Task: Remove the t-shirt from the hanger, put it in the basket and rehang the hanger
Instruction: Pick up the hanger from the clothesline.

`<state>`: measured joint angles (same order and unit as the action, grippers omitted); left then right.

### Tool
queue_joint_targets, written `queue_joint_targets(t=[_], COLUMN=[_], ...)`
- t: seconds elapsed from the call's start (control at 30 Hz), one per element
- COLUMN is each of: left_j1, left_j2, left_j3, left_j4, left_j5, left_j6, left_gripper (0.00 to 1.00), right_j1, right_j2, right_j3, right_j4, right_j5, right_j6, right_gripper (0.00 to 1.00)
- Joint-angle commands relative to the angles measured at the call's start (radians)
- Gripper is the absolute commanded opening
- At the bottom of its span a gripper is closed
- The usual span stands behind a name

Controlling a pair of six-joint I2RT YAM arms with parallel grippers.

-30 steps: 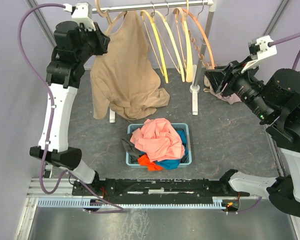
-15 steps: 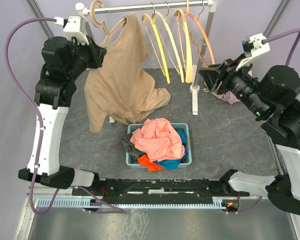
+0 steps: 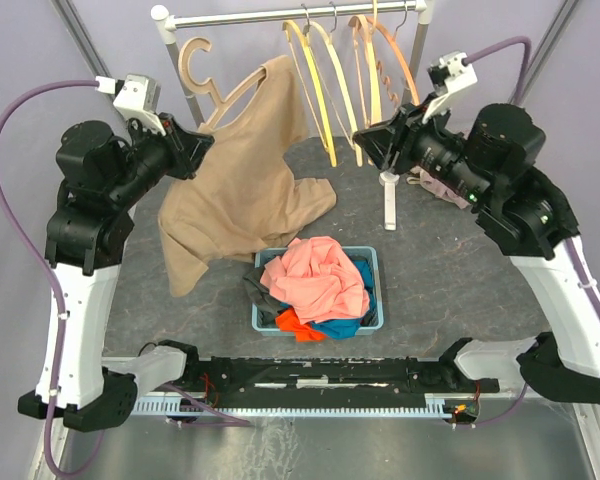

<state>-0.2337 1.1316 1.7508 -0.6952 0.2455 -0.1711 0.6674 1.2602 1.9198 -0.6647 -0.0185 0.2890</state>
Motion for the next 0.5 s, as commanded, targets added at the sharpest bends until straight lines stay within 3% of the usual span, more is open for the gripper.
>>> queue_joint_targets(t=[0.0, 0.47], left_j1=[-0.005, -0.004], left_j2=[-0.061, -0.094], left_j3=[-0.014, -0.02], left_j4=[0.118, 0.113], left_j5=[0.122, 0.26], left_j6=[-0.054, -0.07], left_gripper=[0.03, 0.03], right_j1=[0.0, 0.002], right_j2=[0.048, 0.283], right_j3=[0.026, 0.214], right_j4=[0.123, 0.189], right_j5=[-0.086, -0.16], right_j6=[0.069, 0.122], right_gripper=[0.48, 0.54])
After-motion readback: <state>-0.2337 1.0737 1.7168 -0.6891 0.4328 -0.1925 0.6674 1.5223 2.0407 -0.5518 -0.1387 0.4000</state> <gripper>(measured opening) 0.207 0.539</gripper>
